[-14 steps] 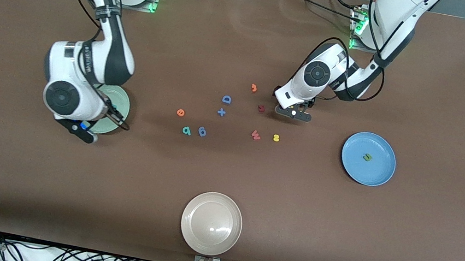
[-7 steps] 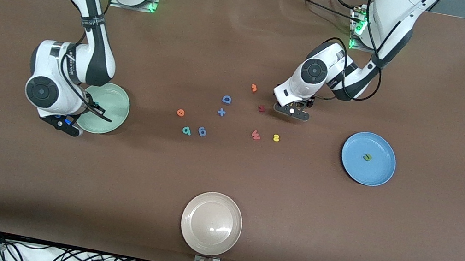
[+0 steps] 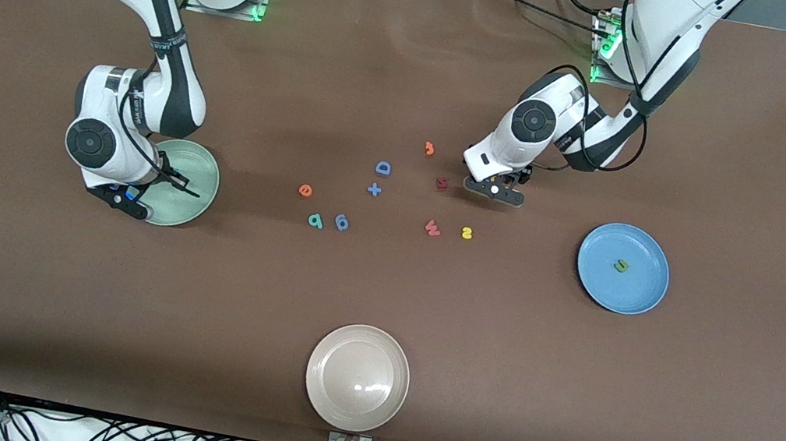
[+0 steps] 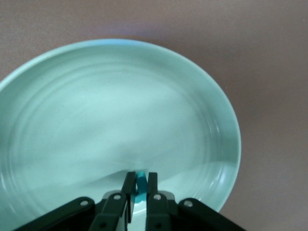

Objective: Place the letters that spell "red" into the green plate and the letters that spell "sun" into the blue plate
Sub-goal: 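Drop the teal l onto the green plate while the left gripper grasps yellow u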

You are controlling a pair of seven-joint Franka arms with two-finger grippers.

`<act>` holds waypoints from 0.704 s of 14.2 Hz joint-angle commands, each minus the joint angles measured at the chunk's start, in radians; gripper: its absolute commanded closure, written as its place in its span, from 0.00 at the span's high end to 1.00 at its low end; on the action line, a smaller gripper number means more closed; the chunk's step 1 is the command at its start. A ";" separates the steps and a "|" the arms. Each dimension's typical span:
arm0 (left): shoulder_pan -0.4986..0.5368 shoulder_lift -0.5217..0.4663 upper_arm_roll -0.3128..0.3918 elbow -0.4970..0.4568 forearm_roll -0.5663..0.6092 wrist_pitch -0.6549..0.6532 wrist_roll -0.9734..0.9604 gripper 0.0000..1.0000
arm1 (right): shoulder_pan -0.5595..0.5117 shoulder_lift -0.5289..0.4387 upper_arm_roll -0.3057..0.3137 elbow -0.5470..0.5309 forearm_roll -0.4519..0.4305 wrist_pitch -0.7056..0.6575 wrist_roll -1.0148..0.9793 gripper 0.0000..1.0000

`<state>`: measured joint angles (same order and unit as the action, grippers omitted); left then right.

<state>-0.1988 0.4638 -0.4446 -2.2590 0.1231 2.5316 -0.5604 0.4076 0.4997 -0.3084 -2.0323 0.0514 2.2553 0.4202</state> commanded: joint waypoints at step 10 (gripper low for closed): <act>0.013 -0.020 0.007 -0.011 0.036 -0.005 -0.047 0.30 | 0.002 -0.059 0.006 0.003 0.019 -0.012 -0.014 0.84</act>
<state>-0.1922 0.4503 -0.4430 -2.2593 0.1232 2.5289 -0.5817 0.4081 0.4908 -0.3078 -2.0267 0.0537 2.2632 0.4190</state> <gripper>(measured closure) 0.656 0.198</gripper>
